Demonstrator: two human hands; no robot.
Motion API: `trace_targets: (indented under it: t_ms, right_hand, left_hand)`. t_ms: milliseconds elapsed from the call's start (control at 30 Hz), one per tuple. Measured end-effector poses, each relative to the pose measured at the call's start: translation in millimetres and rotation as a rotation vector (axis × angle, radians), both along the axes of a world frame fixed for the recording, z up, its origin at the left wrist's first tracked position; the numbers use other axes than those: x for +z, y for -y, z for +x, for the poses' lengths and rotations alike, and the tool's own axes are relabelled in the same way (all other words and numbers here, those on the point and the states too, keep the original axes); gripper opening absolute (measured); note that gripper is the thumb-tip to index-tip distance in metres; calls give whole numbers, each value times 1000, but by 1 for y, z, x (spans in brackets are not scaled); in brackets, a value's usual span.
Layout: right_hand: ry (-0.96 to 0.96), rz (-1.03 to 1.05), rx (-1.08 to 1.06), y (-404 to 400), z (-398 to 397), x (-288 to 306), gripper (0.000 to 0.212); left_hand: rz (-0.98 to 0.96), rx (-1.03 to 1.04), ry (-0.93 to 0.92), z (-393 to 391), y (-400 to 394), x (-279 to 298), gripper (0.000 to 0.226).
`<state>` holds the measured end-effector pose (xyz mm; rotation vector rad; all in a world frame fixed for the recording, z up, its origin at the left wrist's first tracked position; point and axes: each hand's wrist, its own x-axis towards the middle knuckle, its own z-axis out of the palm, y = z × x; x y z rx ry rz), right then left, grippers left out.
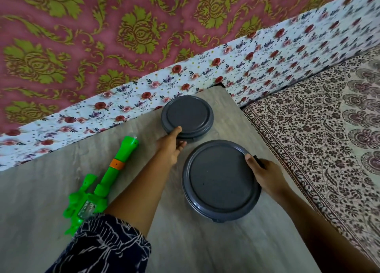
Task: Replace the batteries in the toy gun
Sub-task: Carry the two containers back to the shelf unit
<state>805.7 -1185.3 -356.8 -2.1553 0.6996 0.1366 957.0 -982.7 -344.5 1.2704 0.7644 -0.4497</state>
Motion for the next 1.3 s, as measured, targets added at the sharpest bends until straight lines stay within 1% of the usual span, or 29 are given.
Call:
trace_targets:
  t_ms: [100, 200, 267, 300, 400, 433, 567, 633, 733, 833, 967, 1067, 1300]
  right_hand:
    - [26, 42, -59, -10, -14, -3, 54]
    - [54, 56, -126, -31, -27, 3, 53]
    - [77, 90, -160, -47, -32, 8, 53]
    - [74, 105, -166, -59, -35, 13, 55]
    - [81, 179, -186, -92, -46, 25, 70]
    - [97, 198, -191, -104, -51, 29, 71]
    - [135, 233, -187, -164, -76, 43, 70]
    - [133, 241, -178, -193, -87, 51, 63]
    - [150, 268, -185, -229, -97, 58, 58]
    - [178, 251, -147, -257, -99, 58, 57]
    - [179, 228, -100, -281, -87, 54, 58]
    - [210, 222, -61, -290, -73, 59, 58]
    - [274, 256, -1, -299, -46, 64, 55]
  left_hand:
    - [-58, 76, 36, -15, -19, 15, 12]
    - [-106, 184, 73, -37, -55, 32, 9]
    - [-104, 223, 105, -53, -82, 38, 9]
    - [-102, 244, 126, -63, -98, 43, 10]
    - [-84, 297, 137, -91, -143, 50, 16]
    - [-78, 300, 136, -99, -156, 52, 16]
    - [-39, 333, 156, -133, -222, 59, 19]
    - [-41, 352, 178, -151, -256, 61, 22]
    - [-33, 376, 196, -174, -300, 64, 18]
    - [-38, 425, 176, -192, -334, 66, 18]
    - [-7, 464, 181, -206, -362, 67, 16]
    - [-9, 538, 220, -212, -366, 70, 14]
    - [3, 660, 228, -232, -374, 71, 10]
